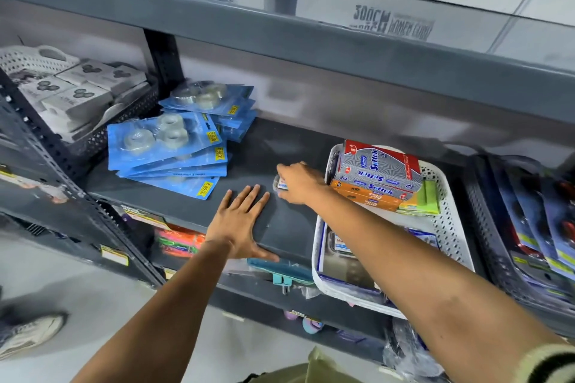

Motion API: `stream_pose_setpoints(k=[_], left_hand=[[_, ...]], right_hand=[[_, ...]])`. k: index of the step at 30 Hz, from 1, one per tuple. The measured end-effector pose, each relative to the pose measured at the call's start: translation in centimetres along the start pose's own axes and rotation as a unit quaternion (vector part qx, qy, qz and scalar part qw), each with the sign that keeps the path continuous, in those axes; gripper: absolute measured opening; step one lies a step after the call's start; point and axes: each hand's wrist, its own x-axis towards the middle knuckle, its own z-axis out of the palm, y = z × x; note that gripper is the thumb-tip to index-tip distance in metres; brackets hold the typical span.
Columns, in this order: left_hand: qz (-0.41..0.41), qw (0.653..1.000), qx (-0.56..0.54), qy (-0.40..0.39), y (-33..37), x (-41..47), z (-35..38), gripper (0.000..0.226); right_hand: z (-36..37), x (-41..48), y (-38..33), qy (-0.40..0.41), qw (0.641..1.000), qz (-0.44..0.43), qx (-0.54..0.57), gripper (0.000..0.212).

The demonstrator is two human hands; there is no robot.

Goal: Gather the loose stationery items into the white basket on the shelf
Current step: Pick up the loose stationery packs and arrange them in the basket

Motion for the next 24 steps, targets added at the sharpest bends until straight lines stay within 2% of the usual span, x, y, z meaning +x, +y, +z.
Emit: stream_pose_setpoints(k=[5,7,9,11,14,16,20,24], left_hand=[[-0.001,1.000,0.003,-0.003,0.1,0.0,-0.1,0.145],[-0.002,1.000,0.004,-0.003,0.1,0.0,-0.1,0.145],[-0.003,1.000,0.004,-0.001,0.1,0.0,-0.1,0.145],[-0.003,1.000,0.002,-0.002,0.2,0.0,-0.2,0.145],[-0.008,1.000,-0.005,-0.001,0.2,-0.1,-0.3,0.147],[-0.011,1.000,-0.007,-0.003,0.2,-0.1,-0.4,0.147],[-0.016,1.000,-0.009,-0.010,0.4,-0.3,-0.7,0.146],[-0.023,0.999,-0.020,-0.018,0.6,-0.5,-1.0,0.146]], right_hand=[[-0.8,-0.5,-0.6,-0.011,0.999,-0.027,-0.020,0.059],[-1.2,-1.0,-0.5,0.015,1.000,-0.011,0.026,0.063],[-1.8,-1.9,-0.3,0.063,0.992,-0.002,0.112,0.058],[-2.3,-3.3,0.1,0.101,0.962,-0.014,0.254,0.047],[-2.8,-6.0,1.1,0.095,0.857,-0.041,0.505,0.047],[-2.9,-8.2,1.8,0.094,0.807,-0.059,0.580,0.052],[-2.5,-12.4,3.1,0.100,0.767,-0.077,0.629,0.055],[-1.6,-15.4,4.4,0.106,0.756,-0.056,0.643,0.054]])
